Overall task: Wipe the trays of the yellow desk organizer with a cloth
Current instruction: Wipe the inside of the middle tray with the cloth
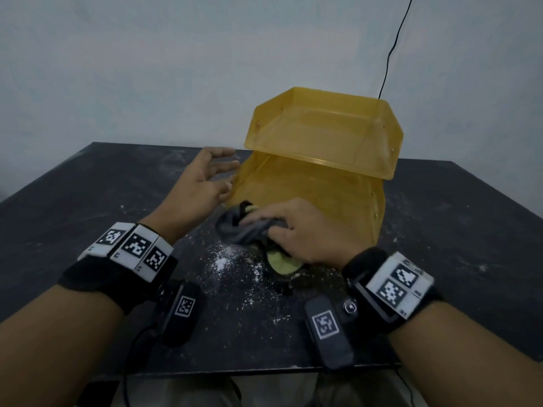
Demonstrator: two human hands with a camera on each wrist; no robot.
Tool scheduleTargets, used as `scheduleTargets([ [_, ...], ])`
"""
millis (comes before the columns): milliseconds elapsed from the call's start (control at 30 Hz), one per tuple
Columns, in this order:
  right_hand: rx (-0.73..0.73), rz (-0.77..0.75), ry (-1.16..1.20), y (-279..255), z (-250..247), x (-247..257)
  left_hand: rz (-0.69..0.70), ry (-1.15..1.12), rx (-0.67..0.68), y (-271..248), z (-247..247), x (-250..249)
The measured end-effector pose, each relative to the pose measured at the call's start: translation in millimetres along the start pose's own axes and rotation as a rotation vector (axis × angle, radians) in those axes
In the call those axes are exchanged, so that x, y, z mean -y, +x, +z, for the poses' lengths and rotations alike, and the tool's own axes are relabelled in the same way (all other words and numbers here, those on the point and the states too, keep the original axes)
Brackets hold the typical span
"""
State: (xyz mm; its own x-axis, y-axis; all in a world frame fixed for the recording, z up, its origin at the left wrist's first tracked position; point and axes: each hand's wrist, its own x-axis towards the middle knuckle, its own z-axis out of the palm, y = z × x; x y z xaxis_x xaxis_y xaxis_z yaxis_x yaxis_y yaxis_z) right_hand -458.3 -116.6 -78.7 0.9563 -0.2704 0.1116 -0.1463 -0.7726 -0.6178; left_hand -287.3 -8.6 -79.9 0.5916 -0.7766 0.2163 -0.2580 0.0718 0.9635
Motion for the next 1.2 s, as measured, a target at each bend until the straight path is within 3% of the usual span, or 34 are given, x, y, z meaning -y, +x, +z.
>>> scheduleTargets([
  [100, -0.451, 0.073, 0.063, 5, -2, -9, -0.008, -0.047, 0.005, -4, 1, -2],
  [167, -0.555, 0.215, -0.03, 18, -8, -21, -0.023, -0.083, 0.009, -6, 0, -3],
  [233, -0.403, 0.344, -0.106, 32, -10, -32, -0.034, -0.097, 0.022, -9, -1, -3],
  [267, -0.317, 0.332, -0.153, 38, -8, -32, -0.037, -0.095, 0.032, -10, -1, -3],
  [467, -0.121, -0.026, -0.188, 40, 15, -7, -0.057, -0.096, 0.036, -10, -2, -5],
  [533, -0.138, -0.025, -0.048, 33, 11, -9, -0.059, -0.101, 0.034, -10, -2, -6],
  [600, -0.3, 0.077, 0.138, 31, 3, -13, -0.059, -0.108, 0.033, -9, -3, -6],
  [667, -0.441, 0.194, 0.121, 39, -2, -19, -0.064, -0.113, 0.036, -10, -3, -6],
  [767, -0.274, 0.304, 0.026, 62, -2, -20, -0.077, -0.109, 0.046, -12, -3, -5],
  [867, -0.126, 0.298, -0.052, 81, 1, -11, -0.075, -0.1, 0.054, -12, -5, -9],
  [1000, -0.147, 0.172, -0.113, 65, 5, -4, -0.085, -0.098, 0.068, -10, -7, -13],
  [1133, -0.054, 0.039, 0.005, 29, 7, 0, -0.084, -0.108, 0.043, -11, -5, -13],
  [1200, -0.099, 0.035, 0.15, 18, 8, -2, -0.073, -0.103, 0.037, -13, -4, -14],
])
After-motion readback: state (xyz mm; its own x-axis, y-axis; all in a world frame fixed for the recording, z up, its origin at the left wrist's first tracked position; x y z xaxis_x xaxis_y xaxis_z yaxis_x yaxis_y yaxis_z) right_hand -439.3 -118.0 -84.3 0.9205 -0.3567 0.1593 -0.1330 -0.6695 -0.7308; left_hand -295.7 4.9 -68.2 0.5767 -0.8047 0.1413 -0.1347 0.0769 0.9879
